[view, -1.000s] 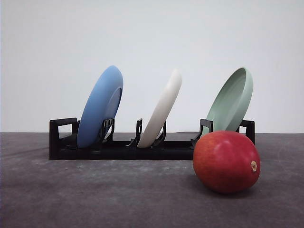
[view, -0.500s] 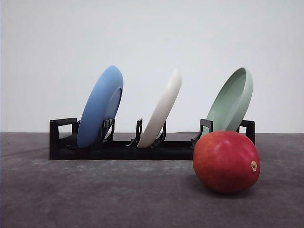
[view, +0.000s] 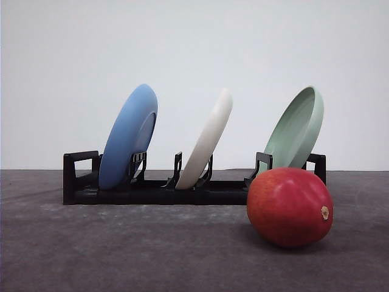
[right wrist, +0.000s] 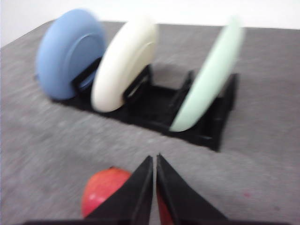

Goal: Place pomegranate in white plate

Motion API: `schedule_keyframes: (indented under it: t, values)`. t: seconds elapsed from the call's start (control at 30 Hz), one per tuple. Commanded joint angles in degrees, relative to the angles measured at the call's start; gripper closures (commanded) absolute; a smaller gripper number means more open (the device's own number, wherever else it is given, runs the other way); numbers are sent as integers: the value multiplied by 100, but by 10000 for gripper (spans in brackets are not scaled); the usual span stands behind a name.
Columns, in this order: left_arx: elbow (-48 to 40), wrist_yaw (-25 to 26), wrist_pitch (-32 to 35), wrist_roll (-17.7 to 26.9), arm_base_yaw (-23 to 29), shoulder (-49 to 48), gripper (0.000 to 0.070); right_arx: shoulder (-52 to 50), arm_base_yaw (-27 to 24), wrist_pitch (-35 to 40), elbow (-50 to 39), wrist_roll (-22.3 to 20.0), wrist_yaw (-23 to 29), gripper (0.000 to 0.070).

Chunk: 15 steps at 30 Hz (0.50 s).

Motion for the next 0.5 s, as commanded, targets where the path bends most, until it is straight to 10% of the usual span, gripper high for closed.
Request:
schedule_keyframes:
  t: [0.0, 0.4, 0.47]
  values:
    - [223, -99, 46, 260, -177, 162, 696, 56, 171, 50, 68, -67, 13, 695]
    - [822, -114, 44, 601, -902, 890, 692, 68, 521, 53, 68, -67, -11, 691]
    - [824, 73, 48, 736, -936, 890, 557, 68, 521, 59, 68, -79, -17, 564]
